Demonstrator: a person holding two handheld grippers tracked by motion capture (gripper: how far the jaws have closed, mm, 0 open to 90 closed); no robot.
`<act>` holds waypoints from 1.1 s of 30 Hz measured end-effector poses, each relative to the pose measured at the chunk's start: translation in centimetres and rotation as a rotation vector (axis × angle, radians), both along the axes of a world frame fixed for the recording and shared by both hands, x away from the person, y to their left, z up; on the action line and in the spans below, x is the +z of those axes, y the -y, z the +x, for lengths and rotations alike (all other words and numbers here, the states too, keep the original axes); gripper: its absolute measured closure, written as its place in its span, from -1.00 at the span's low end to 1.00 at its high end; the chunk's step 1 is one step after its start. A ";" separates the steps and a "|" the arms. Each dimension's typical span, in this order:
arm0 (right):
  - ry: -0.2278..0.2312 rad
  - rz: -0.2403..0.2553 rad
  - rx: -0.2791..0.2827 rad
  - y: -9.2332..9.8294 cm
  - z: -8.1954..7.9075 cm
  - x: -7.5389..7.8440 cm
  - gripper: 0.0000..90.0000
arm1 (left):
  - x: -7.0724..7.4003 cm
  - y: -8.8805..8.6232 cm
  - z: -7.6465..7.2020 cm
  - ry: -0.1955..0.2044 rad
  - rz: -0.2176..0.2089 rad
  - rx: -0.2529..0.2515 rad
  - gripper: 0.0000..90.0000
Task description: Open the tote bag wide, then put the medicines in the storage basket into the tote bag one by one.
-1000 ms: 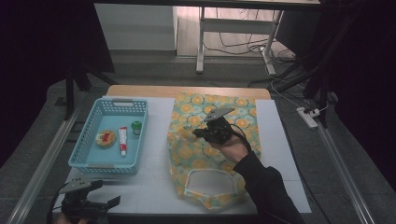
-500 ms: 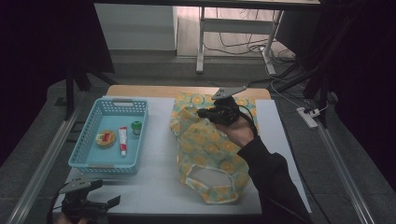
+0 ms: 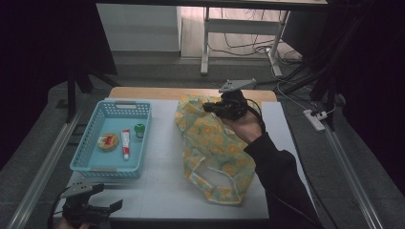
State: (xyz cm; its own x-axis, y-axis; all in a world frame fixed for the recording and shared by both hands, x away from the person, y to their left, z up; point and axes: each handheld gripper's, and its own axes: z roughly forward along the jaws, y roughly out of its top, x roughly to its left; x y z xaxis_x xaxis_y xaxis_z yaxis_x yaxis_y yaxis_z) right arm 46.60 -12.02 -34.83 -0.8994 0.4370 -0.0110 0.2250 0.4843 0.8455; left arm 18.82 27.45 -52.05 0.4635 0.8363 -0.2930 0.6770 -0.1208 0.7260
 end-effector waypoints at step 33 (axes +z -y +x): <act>-0.020 0.018 -0.014 1.1 0.5 -0.7 0.99 | 3.1 -1.6 3.0 0.079 0.006 0.053 -1.00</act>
